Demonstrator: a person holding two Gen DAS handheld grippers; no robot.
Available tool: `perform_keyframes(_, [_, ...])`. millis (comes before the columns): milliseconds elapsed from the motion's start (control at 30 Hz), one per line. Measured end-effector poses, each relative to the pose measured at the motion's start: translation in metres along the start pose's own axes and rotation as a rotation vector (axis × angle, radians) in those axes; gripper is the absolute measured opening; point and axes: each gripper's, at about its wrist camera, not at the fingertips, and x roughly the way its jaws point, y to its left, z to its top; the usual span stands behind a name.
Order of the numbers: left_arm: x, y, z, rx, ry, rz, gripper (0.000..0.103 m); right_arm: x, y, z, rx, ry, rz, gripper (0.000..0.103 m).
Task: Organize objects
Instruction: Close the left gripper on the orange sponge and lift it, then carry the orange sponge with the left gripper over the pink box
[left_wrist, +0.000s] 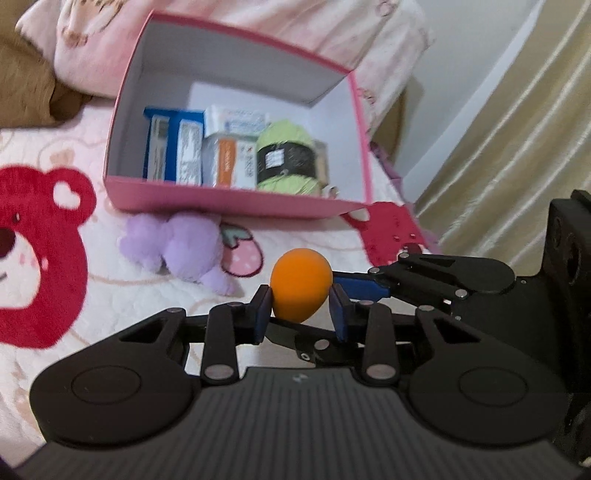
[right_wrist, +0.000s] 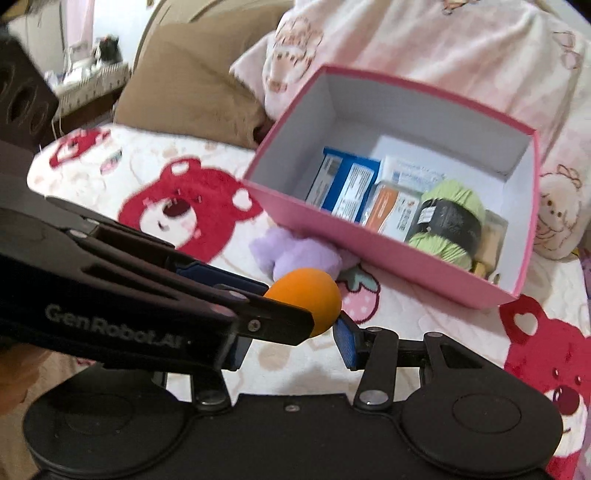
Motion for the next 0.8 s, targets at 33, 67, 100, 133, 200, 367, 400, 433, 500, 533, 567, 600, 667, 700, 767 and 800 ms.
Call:
perform_keyframes(33, [-0.005, -0.005, 0.003, 0.015, 0.011, 0.0, 0.032, -0.007, 0.0, 0.0, 0.017, -0.009, 0.008, 0.053])
perform_keyframes(67, [-0.008, -0.009, 0.005, 0.025, 0.018, 0.002, 0.032, -0.012, 0.002, 0.001, 0.019, -0.013, 0.008, 0.053])
perform_keyframes(100, [-0.012, -0.014, 0.007, 0.035, 0.026, 0.003, 0.032, -0.018, 0.004, 0.001, 0.012, -0.022, 0.003, 0.053])
perform_keyframes(133, [-0.017, -0.019, 0.009, 0.043, 0.032, 0.002, 0.032, -0.026, 0.007, 0.003, -0.004, -0.03, -0.003, 0.053])
perform_keyframes(200, [-0.026, -0.029, 0.015, 0.06, 0.042, 0.002, 0.032, -0.037, 0.009, 0.006, -0.018, -0.033, -0.006, 0.053])
perform_keyframes(367, [-0.044, -0.058, 0.041, 0.121, 0.069, 0.032, 0.032, -0.066, -0.002, 0.021, 0.013, -0.061, 0.022, 0.053])
perform_keyframes(400, [-0.046, -0.064, 0.048, 0.132, 0.069, 0.037, 0.032, -0.072, -0.004, 0.027, 0.012, -0.073, 0.018, 0.053])
perform_keyframes(433, [-0.048, -0.068, 0.055, 0.138, 0.065, 0.041, 0.032, -0.077, -0.007, 0.032, 0.012, -0.085, 0.014, 0.053])
perform_keyframes(500, [-0.052, -0.076, 0.068, 0.145, 0.046, 0.048, 0.032, -0.085, -0.013, 0.043, 0.017, -0.108, 0.009, 0.053])
perform_keyframes(533, [-0.054, -0.079, 0.074, 0.141, 0.033, 0.051, 0.032, -0.088, -0.017, 0.048, 0.021, -0.117, 0.008, 0.052])
perform_keyframes(567, [-0.054, -0.081, 0.08, 0.13, 0.023, 0.056, 0.032, -0.089, -0.021, 0.054, 0.025, -0.124, 0.01, 0.052])
perform_keyframes(600, [-0.054, -0.083, 0.086, 0.114, 0.014, 0.058, 0.032, -0.091, -0.024, 0.059, 0.03, -0.126, 0.01, 0.052])
perform_keyframes(667, [-0.051, -0.085, 0.099, 0.09, -0.001, 0.059, 0.032, -0.091, -0.034, 0.072, 0.05, -0.114, 0.007, 0.053])
perform_keyframes(700, [-0.049, -0.087, 0.108, 0.087, -0.012, 0.059, 0.032, -0.091, -0.04, 0.081, 0.06, -0.116, 0.003, 0.053])
perform_keyframes(767, [-0.047, -0.091, 0.123, 0.094, -0.032, 0.067, 0.032, -0.091, -0.049, 0.093, 0.063, -0.125, -0.004, 0.053])
perform_keyframes(800, [-0.044, -0.092, 0.131, 0.094, -0.039, 0.071, 0.032, -0.091, -0.055, 0.101, 0.067, -0.131, -0.006, 0.053])
